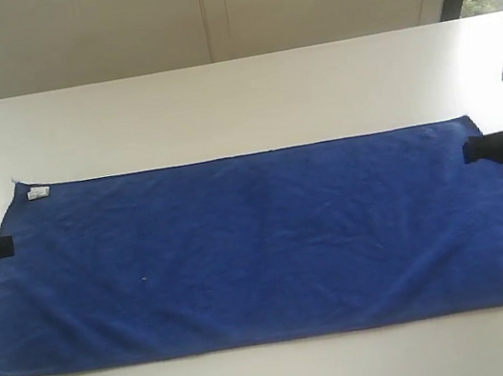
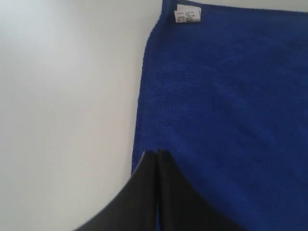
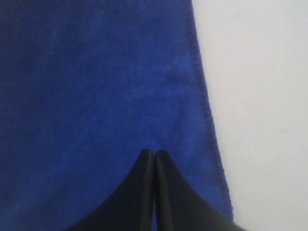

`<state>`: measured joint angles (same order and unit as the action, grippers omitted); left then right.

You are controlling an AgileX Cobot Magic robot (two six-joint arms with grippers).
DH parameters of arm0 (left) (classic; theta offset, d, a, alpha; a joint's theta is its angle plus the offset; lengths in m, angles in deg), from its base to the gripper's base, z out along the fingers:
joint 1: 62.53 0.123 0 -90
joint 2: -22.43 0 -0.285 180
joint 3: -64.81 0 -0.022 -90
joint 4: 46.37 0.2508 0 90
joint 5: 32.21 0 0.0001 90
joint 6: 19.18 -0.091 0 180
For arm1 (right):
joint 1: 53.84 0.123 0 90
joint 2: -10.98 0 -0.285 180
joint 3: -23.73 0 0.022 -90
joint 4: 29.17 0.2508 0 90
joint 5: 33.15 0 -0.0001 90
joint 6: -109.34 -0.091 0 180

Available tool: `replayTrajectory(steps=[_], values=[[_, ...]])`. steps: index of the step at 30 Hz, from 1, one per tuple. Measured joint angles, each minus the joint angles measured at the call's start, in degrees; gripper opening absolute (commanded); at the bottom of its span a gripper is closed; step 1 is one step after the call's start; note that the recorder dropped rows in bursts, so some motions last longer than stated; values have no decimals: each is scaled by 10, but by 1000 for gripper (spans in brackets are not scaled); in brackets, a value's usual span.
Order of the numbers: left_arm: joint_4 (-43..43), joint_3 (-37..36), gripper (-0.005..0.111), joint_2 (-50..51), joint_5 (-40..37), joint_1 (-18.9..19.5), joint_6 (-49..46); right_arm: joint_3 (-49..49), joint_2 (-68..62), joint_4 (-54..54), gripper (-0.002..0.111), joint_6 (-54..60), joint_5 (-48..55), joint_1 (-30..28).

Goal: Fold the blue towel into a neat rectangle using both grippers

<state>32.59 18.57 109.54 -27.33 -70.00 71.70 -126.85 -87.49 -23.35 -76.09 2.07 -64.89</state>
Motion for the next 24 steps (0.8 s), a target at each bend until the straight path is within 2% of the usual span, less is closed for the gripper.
replayTrajectory(steps=[5, 11, 24], values=[[0, -6, 1, 0, -15, 0, 0, 37, -14, 5, 0, 2, -51, 8], [0, -6, 1, 0, -22, 0, 1, 29, -28, 5, 0, 0, -127, 8], [0, -6, 1, 0, -25, 0, 1, 2, -114, 0, 0, -6, -103, 8]])
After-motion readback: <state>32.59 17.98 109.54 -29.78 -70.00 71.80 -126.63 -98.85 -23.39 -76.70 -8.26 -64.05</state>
